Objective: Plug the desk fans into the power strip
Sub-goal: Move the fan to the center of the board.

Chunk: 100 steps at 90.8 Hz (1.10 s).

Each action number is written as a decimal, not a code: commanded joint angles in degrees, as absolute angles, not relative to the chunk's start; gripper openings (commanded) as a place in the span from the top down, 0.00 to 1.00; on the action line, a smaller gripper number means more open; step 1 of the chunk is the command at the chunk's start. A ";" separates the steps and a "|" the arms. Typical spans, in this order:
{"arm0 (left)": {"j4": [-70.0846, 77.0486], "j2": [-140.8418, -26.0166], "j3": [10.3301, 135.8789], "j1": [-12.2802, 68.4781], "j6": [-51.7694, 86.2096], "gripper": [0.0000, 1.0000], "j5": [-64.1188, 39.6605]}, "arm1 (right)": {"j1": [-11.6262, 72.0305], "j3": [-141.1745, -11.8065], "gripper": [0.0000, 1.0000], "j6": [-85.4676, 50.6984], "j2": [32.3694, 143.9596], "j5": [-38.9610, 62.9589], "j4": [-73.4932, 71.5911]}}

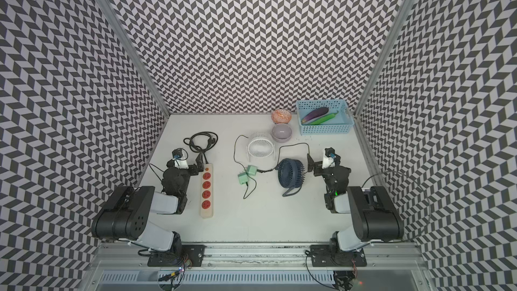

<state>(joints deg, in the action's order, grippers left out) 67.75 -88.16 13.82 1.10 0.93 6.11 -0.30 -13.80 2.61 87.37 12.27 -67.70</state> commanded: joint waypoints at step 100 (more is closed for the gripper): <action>7.39 -76.11 45.12 2.81 2.74 0.00 4.46 | 0.70 -28.95 0.00 -6.99 63.64 5.55 -30.03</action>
<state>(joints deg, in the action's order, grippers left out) 19.92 -79.29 40.97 2.63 0.89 6.63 0.36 -25.91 -1.78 66.96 6.17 -42.11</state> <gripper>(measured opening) 0.999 0.993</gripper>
